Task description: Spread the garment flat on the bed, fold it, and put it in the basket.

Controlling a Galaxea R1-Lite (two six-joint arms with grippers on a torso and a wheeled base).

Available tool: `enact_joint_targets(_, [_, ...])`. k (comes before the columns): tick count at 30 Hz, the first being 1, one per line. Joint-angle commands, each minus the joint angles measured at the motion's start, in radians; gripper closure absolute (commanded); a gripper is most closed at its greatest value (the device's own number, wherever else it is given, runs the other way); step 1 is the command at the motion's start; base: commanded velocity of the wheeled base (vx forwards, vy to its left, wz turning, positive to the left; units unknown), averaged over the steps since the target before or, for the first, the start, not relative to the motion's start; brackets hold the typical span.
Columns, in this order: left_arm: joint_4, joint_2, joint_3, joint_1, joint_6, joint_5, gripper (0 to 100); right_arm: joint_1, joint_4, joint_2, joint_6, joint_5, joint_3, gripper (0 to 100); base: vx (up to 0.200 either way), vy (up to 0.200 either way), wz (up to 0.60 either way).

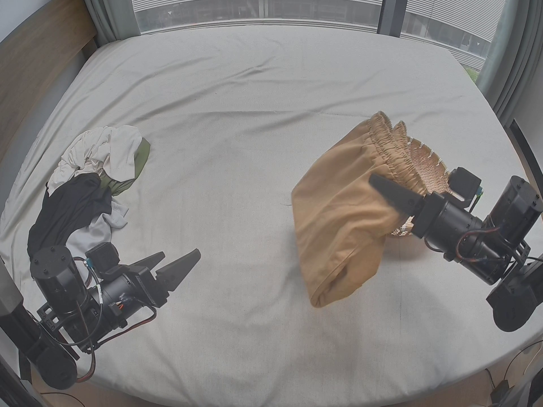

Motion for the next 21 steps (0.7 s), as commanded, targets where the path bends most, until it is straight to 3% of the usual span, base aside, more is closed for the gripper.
enact_joint_targets(1, [-0.001,0.014,0.001,-0.006,0.001,0.000,0,-0.097,0.006,-0.020,-0.004,0.001,-0.022,100,0.000,0.000,0.00])
enact_joint_targets(21, [-0.001,0.012,0.004,-0.020,0.001,0.000,0,-0.300,0.004,0.143,-0.030,0.001,-0.132,100,0.000,0.000,0.00])
